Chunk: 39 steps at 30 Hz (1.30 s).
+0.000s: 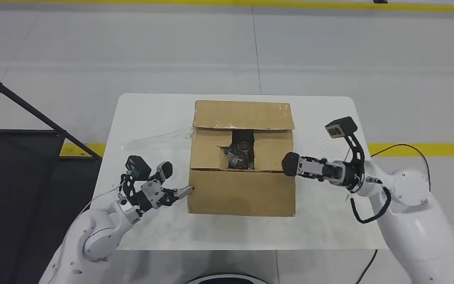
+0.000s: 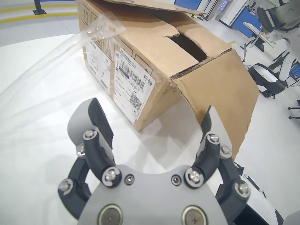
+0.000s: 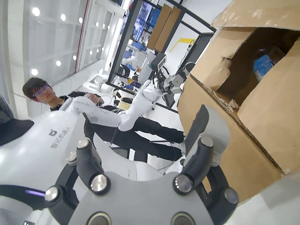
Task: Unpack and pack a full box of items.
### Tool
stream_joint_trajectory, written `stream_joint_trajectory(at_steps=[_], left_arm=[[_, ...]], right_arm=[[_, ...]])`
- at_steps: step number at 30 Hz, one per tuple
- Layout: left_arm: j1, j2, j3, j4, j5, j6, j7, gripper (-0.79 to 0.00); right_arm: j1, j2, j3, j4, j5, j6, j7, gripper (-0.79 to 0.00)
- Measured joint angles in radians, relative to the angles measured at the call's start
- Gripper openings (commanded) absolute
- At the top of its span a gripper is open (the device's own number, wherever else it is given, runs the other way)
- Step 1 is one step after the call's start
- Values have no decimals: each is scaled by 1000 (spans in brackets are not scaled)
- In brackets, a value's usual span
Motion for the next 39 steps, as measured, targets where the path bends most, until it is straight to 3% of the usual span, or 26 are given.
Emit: stream_joint_trajectory(at_steps=[9,15,26,39], left_arm=[[-4,3,12,1,14,5,10,0],[-7,6,12,5,17,7,14,0],[-21,10,21,5,11,9,4,0],[-36,15,31,22,6,12,-3,0]], right_arm=[[199,-38,-154,198,61,243,-29,0],[301,-67,-238,334,58,301,-61,0],[371,-97,-285,455,52,293,-121,0],[443,-143,-297,520,122,156,-254,0]])
